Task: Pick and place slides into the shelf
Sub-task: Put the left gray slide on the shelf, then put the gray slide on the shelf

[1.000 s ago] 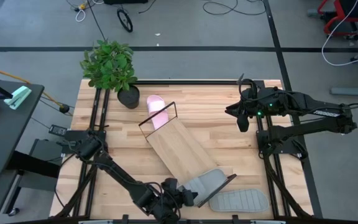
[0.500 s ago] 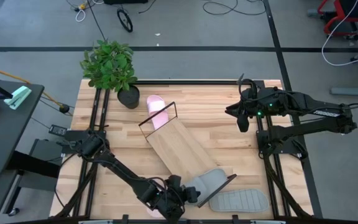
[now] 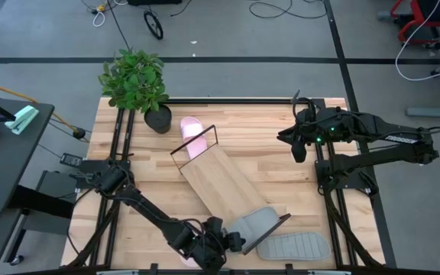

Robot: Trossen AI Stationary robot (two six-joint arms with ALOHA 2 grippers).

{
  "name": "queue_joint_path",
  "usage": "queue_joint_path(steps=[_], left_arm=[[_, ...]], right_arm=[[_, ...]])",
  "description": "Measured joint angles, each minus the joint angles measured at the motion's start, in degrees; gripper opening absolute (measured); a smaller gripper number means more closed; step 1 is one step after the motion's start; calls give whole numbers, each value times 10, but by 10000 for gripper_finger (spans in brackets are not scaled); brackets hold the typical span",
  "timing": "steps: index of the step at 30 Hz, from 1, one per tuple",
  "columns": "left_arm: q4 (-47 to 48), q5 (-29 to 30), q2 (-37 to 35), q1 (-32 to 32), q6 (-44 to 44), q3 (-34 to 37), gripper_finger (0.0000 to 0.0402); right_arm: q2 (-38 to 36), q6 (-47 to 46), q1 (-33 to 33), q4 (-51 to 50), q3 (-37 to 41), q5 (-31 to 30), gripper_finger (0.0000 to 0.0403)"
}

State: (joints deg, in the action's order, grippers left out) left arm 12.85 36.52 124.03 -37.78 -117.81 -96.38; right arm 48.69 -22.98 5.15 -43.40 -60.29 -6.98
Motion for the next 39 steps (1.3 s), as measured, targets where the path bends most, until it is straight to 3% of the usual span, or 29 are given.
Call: queue_joint_path(steps=[39], left_arm=[[27, -33, 0, -16, -20, 0, 266]], right_arm=[[0, -10, 0, -3, 0, 2, 82]])
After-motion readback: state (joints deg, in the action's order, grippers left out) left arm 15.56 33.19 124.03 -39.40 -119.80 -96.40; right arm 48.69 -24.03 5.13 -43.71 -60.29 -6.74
